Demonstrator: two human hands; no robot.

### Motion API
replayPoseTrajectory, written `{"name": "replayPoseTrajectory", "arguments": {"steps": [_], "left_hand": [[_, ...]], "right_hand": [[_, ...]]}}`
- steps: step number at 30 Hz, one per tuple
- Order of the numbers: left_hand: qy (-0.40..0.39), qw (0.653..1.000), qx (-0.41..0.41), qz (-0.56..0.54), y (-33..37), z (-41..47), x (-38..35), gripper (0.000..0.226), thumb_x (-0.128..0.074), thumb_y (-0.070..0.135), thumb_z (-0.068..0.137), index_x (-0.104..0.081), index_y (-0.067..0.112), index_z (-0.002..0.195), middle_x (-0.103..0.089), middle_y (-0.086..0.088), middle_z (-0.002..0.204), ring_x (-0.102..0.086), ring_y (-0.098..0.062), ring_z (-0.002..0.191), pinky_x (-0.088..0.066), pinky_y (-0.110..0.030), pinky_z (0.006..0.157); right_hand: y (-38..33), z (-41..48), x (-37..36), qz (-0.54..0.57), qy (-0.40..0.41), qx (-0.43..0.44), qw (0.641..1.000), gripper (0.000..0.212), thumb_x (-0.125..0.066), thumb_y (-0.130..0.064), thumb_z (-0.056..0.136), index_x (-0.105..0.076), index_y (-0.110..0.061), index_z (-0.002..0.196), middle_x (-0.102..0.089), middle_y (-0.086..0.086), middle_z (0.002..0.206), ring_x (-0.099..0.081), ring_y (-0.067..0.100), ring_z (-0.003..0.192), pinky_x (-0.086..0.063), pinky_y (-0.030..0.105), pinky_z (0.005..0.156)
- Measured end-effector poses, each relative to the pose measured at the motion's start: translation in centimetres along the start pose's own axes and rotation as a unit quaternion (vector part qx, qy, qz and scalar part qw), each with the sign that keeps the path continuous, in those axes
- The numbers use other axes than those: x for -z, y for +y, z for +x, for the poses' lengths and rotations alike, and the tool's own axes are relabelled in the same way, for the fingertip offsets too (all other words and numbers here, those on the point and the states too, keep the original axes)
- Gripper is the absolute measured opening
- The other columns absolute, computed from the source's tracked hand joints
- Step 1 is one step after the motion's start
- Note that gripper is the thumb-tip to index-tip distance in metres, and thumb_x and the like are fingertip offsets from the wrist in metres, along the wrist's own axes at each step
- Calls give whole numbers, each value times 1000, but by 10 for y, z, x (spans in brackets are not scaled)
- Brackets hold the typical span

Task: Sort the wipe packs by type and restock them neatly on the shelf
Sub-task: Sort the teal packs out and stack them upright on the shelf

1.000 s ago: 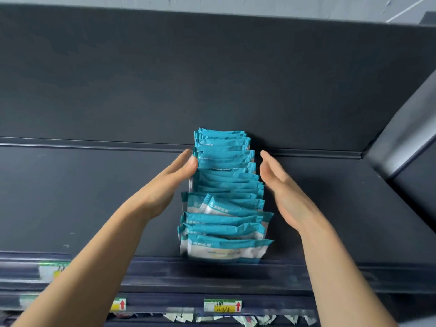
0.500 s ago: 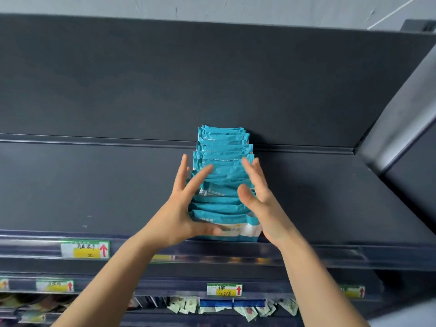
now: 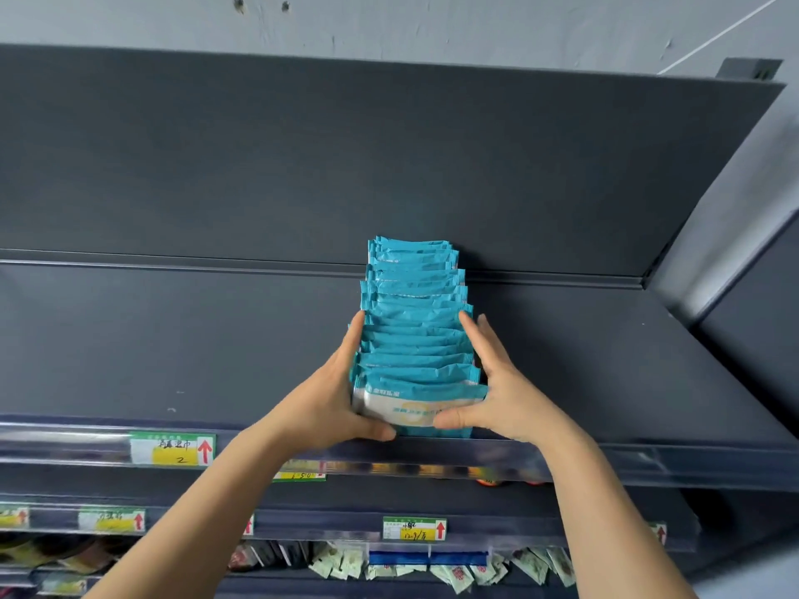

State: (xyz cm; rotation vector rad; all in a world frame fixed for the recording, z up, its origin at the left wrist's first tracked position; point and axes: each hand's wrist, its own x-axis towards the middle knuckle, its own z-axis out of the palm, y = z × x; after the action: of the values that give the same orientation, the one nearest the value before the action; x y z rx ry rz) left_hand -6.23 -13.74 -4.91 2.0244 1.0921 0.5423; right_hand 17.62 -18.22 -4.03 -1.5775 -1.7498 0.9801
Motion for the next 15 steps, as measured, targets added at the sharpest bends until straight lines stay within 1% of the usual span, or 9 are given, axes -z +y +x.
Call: {"name": "replayPoseTrajectory", "arguments": {"steps": [2, 4, 6, 8, 10, 11, 13, 14, 15], "left_hand": [[1, 999, -5, -32, -4, 11, -3, 132, -84, 5, 67, 22, 63, 123, -43, 39, 126, -50, 21, 107, -38, 2, 79], [2, 998, -1, -63, -3, 19, -3, 131, -81, -2, 70, 21, 60, 125, -45, 38, 122, -51, 25, 100, -39, 1, 78], [-25, 993, 4, -113, 0, 21, 1, 130, -78, -7, 71, 20, 55, 128, -42, 37, 122, -51, 26, 99, -41, 0, 77], [-33, 988, 1, -152, -2, 20, 2, 130, -77, -12, 69, 19, 53, 127, -29, 42, 125, -43, 32, 103, -39, 1, 79], [-36, 986, -3, -164, -2, 21, 0, 133, -77, -15, 68, 24, 49, 129, -21, 49, 123, -37, 30, 113, -40, -1, 83], [-46, 984, -2, -171, -6, 24, -4, 137, -77, -15, 67, 25, 50, 130, -26, 48, 128, -39, 21, 121, -42, -6, 86], [-80, 981, -17, -177, -6, 26, -10, 142, -78, -14, 67, 27, 52, 136, -38, 30, 142, -46, 2, 127, -46, -18, 93], [-94, 978, -29, -185, -1, 25, -9, 141, -77, -14, 67, 26, 50, 139, -39, 24, 144, -47, 0, 128, -46, -20, 95], [-105, 974, -28, -197, -2, 25, -7, 137, -77, -14, 68, 21, 50, 141, -40, 26, 142, -47, 4, 126, -45, -18, 94]], "right_hand": [[-2, 8, -1, 0, 30, 14, 999, 127, -91, -31, 58, -5, -46, 150, 0, -23, 158, -4, -8, 141, -15, 19, 112], [-4, 14, 1, -4, 43, 19, 999, 123, -91, -26, 61, -10, -42, 151, -16, -21, 157, -18, -4, 141, -21, 16, 107], [-3, 15, 5, 10, 37, 16, 999, 124, -90, -22, 63, -5, -44, 151, -20, -24, 154, -24, -3, 139, -27, 10, 100], [1, 14, 7, 34, 30, 4, 999, 132, -89, -18, 65, 10, -45, 149, -20, -31, 147, -29, -6, 133, -29, 7, 96], [4, 16, 6, 59, 7, -6, 998, 140, -89, -16, 65, 23, -47, 143, -20, -31, 147, -35, -8, 127, -33, 16, 102], [6, 19, 3, 69, -16, 2, 997, 143, -90, -18, 63, 25, -51, 141, -24, -27, 150, -40, -7, 127, -37, 22, 105], [8, 23, 2, 72, -54, 6, 996, 145, -92, -28, 56, 22, -56, 141, -35, -24, 148, -46, -3, 127, -39, 34, 109], [7, 23, 5, 87, -64, -1, 994, 143, -92, -34, 53, 17, -55, 143, -38, -25, 146, -48, -2, 126, -38, 36, 111], [5, 23, 9, 115, -63, -6, 991, 140, -92, -41, 51, 10, -54, 145, -40, -28, 143, -49, -3, 124, -36, 34, 112]]}}
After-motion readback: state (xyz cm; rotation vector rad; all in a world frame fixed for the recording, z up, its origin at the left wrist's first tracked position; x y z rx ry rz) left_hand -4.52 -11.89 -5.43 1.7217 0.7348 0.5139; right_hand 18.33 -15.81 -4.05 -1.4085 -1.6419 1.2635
